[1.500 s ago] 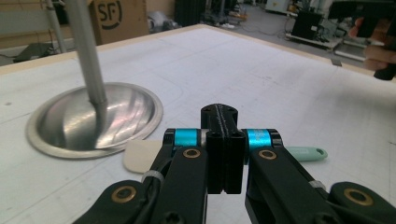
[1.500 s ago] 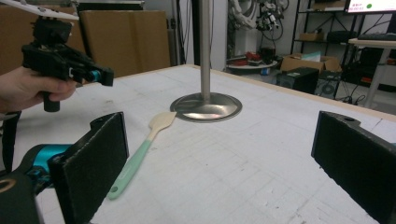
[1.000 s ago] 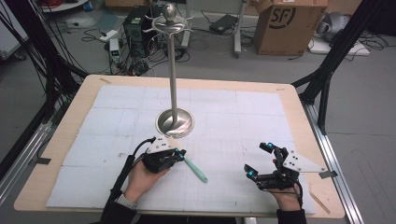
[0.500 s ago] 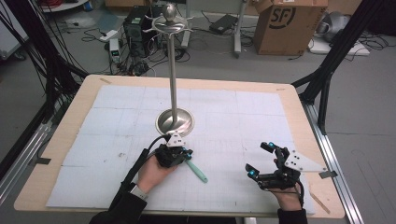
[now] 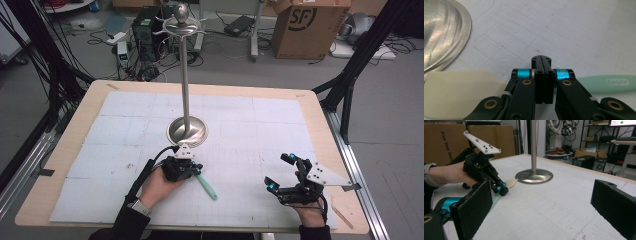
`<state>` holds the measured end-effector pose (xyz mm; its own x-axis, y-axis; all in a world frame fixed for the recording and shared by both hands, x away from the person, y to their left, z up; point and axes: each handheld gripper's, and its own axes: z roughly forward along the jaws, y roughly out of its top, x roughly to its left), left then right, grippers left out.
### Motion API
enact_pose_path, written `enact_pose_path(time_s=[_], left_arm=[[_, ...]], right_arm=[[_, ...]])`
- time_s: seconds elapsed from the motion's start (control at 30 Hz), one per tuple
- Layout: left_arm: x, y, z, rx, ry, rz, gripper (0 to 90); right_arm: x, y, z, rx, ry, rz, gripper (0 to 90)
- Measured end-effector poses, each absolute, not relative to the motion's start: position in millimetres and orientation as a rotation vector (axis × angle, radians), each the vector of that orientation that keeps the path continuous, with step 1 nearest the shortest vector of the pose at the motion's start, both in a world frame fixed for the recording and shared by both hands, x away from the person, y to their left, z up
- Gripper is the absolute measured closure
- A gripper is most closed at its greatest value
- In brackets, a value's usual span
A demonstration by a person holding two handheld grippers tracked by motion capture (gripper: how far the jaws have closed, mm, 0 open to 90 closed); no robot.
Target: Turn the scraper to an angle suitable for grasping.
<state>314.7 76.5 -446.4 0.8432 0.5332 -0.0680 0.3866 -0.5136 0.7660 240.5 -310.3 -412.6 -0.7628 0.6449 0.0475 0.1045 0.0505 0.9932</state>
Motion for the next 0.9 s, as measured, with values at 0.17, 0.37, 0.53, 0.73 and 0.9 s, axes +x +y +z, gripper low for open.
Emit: enact_pose_path(time_s=[0.17, 0.37, 0.53, 0.73, 0.9], left_arm=[[306.3, 89.9, -444.7, 2.193, 0.664, 0.210, 90.0], [291.8, 113.8, -447.0, 2.172, 0.649, 0.210, 90.0], [282.9, 128.7, -447.8, 2.163, 0.655, 0.225, 90.0], [273.0, 146.3, -448.6, 2.148, 0.676, 0.235, 90.0], [266.0, 157.6, -449.7, 2.131, 0.692, 0.250, 90.0]], right_arm=[[238.0, -311.6, -413.4, 0.759, 1.930, 1.749, 2.5], [236.1, -310.4, -414.0, 0.757, 1.938, 1.739, 2.5], [236.1, -309.5, -414.5, 0.760, 1.941, 1.738, 2.5], [238.7, -304.8, -415.1, 0.748, 1.957, 1.735, 2.5], [240.0, -302.7, -415.6, 0.745, 1.962, 1.735, 2.5]])
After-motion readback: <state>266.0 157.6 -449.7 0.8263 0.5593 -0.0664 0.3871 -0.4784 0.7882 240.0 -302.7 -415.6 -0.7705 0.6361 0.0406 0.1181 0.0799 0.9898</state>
